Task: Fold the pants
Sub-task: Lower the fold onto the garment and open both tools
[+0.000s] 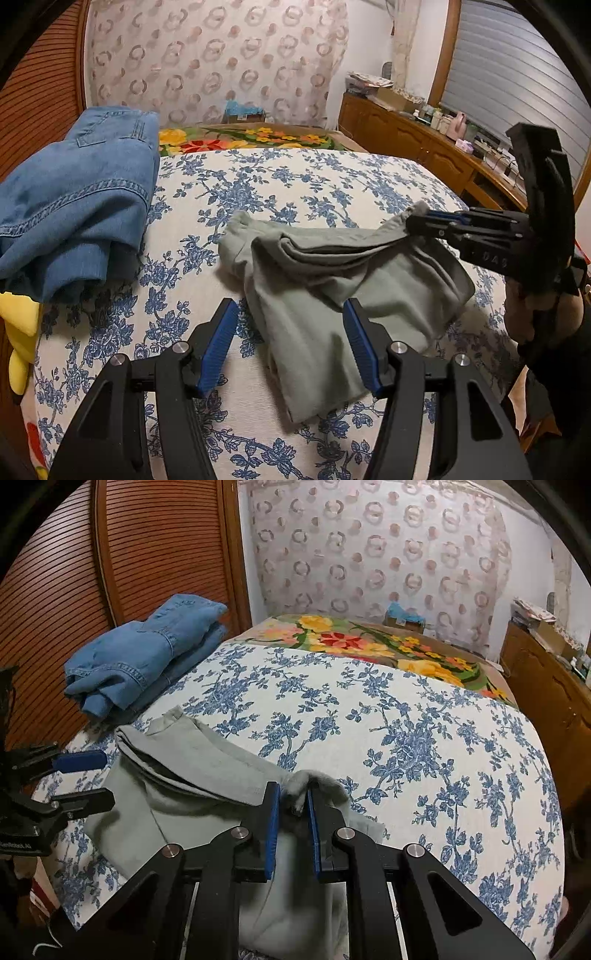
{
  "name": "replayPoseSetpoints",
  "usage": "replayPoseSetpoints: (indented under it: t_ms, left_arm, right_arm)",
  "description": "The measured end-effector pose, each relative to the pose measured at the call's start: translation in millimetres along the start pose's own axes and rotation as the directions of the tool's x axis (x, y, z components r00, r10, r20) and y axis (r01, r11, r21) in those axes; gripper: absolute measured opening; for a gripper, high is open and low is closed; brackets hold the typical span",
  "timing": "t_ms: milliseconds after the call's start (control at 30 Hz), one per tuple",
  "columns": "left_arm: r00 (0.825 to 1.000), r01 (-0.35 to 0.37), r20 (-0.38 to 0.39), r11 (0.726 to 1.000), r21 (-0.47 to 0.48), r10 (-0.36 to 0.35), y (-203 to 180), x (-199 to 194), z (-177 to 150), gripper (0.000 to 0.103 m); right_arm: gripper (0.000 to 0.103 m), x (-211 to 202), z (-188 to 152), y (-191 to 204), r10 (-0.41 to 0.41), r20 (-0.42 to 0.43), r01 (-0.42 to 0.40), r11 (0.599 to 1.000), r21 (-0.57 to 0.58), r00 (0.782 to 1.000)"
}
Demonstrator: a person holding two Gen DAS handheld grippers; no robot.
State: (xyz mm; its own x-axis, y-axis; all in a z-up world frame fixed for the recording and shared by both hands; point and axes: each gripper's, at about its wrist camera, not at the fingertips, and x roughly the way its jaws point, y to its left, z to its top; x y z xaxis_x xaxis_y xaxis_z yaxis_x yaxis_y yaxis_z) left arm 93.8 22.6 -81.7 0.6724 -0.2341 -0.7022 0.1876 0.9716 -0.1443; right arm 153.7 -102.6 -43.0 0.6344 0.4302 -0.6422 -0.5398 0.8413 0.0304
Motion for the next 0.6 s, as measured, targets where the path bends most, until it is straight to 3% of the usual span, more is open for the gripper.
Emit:
replayPoseSetpoints:
  t_ms: [100, 600]
  left_arm:
    - [1.000, -0.004, 0.002, 1.000, -0.001, 0.004, 0, 1, 1, 0.060]
    - [0.996, -0.076, -0.044, 0.997, 0.011, 0.076, 17, 44, 30, 0.060]
  right_arm:
    - [0.023, -4, 0, -3, -0.033, 0.014, 0.033, 0.999, 0.002, 0.999]
    - [0.025, -26, -20, -18, -0.005, -0.006, 0.005, 1.000, 0.007, 1.000]
